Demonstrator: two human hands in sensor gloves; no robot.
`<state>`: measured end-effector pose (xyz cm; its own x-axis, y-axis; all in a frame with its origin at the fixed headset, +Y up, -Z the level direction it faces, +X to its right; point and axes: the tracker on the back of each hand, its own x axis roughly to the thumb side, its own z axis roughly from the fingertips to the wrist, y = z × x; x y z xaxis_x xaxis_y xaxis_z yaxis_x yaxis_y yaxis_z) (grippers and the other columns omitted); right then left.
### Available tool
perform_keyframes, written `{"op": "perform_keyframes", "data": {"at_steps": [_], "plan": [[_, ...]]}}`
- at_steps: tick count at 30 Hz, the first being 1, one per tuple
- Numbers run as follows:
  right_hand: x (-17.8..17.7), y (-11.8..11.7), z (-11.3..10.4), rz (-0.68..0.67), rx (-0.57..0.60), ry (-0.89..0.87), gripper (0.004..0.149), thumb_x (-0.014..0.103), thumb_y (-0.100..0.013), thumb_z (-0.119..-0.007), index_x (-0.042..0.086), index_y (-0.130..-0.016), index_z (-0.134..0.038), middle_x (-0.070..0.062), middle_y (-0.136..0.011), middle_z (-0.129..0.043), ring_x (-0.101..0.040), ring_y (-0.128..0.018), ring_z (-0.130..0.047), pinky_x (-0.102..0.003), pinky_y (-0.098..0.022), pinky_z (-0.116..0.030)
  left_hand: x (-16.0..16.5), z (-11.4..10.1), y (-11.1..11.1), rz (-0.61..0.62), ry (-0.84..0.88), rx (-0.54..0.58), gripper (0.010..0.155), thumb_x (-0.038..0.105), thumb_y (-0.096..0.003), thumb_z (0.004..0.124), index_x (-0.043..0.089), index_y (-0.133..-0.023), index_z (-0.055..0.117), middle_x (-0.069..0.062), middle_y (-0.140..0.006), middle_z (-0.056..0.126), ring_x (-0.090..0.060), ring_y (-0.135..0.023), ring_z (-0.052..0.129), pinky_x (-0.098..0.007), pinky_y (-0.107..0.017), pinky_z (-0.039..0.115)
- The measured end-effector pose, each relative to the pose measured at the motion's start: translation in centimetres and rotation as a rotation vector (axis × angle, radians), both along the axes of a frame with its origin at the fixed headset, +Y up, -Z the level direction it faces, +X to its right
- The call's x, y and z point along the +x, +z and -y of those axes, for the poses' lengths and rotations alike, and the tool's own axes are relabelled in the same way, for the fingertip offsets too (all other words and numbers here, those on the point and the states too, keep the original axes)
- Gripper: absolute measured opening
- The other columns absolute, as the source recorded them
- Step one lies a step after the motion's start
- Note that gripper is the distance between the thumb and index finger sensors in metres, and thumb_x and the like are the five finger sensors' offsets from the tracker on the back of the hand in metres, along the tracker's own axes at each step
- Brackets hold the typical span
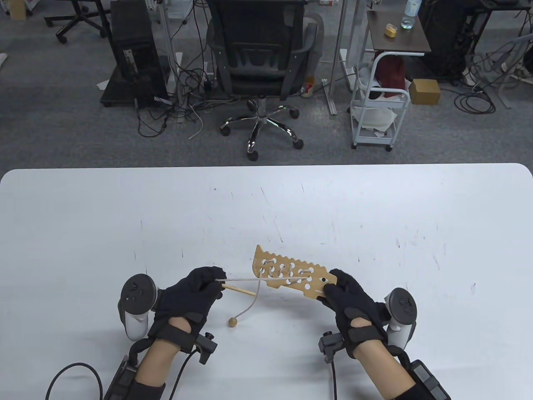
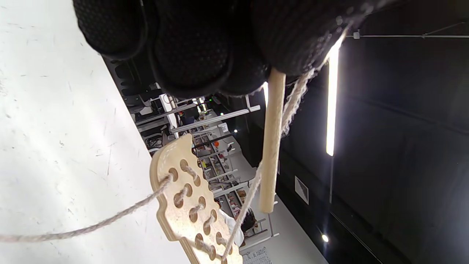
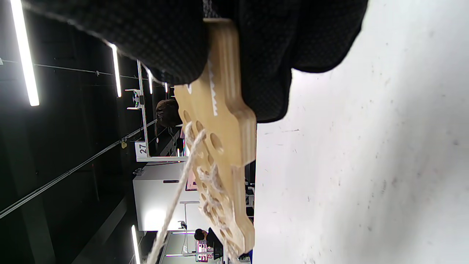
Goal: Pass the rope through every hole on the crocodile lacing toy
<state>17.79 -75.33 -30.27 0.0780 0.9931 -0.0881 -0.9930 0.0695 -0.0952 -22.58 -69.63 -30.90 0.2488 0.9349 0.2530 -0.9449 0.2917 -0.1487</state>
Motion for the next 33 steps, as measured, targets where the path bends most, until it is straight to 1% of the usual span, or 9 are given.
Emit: {"op": "perform_keyframes", "data": {"at_steps": [7, 13, 17, 26, 29, 33], "plan": [[-1.0, 0.3, 0.0, -0.048, 0.009, 0.036, 0.054, 0.023, -0.045, -0.086, 0.004, -0.091, -0.064, -0.014, -0.081, -0.089, -0.030, -0.066, -0.099, -0.046, -0.052, -0.076, 1.9, -0.7, 1.0, 0.007, -0.120, 0.089, 0.043, 0.035, -0.0395, 0.087, 0.032, -0.083, 0.087, 0.002, -0.076, 0.097, -0.020, -0.057, 0.099, -0.051, -0.061, 0.075], [-2.3, 0.8, -0.1, -0.104, 0.023, 0.086, 0.054, 0.024, -0.045, -0.086, 0.004, -0.091, -0.065, -0.015, -0.081, -0.089, -0.030, -0.065, -0.099, -0.046, -0.052, -0.077, 3.5, -0.7, 1.6, 0.032, -0.200, 0.127, 0.043, 0.035, -0.0387, 0.090, 0.030, -0.082, 0.088, 0.002, -0.075, 0.098, -0.020, -0.055, 0.100, -0.051, -0.061, 0.076], [-3.0, 1.0, -0.3, -0.138, 0.050, 0.132, 0.054, 0.024, -0.044, -0.087, 0.003, -0.090, -0.066, -0.015, -0.079, -0.090, -0.030, -0.064, -0.101, -0.045, -0.051, -0.078, 4.6, -0.9, 2.2, 0.039, -0.293, 0.176, 0.043, 0.036, -0.0381, 0.090, 0.030, -0.081, 0.088, 0.002, -0.073, 0.099, -0.020, -0.054, 0.101, -0.051, -0.060, 0.076], [-4.2, 1.6, -1.0, -0.188, 0.118, 0.202, 0.055, 0.023, -0.043, -0.088, 0.002, -0.089, -0.068, -0.016, -0.078, -0.092, -0.030, -0.062, -0.102, -0.045, -0.050, -0.080, 6.3, -0.9, 3.1, 0.037, -0.439, 0.270, 0.043, 0.038, -0.0384, 0.091, 0.030, -0.081, 0.088, 0.002, -0.073, 0.099, -0.020, -0.054, 0.101, -0.051, -0.061, 0.076], [-4.5, 1.8, -1.3, -0.201, 0.146, 0.224, 0.055, 0.023, -0.042, -0.088, 0.002, -0.089, -0.068, -0.016, -0.077, -0.093, -0.030, -0.062, -0.102, -0.044, -0.049, -0.080, 6.7, -1.0, 3.3, 0.045, -0.454, 0.303, 0.043, 0.039, -0.0387, 0.092, 0.030, -0.080, 0.089, 0.003, -0.072, 0.100, -0.020, -0.054, 0.101, -0.050, -0.061, 0.076], [-4.8, 2.0, -1.6, -0.211, 0.182, 0.254, 0.055, 0.023, -0.042, -0.088, 0.002, -0.089, -0.069, -0.016, -0.077, -0.093, -0.030, -0.061, -0.102, -0.044, -0.049, -0.081, 7.1, -0.9, 3.5, 0.055, -0.470, 0.312, 0.043, 0.043, -0.0385, 0.093, 0.029, -0.079, 0.091, 0.003, -0.073, 0.100, -0.021, -0.056, 0.100, -0.051, -0.063, 0.074]]}}
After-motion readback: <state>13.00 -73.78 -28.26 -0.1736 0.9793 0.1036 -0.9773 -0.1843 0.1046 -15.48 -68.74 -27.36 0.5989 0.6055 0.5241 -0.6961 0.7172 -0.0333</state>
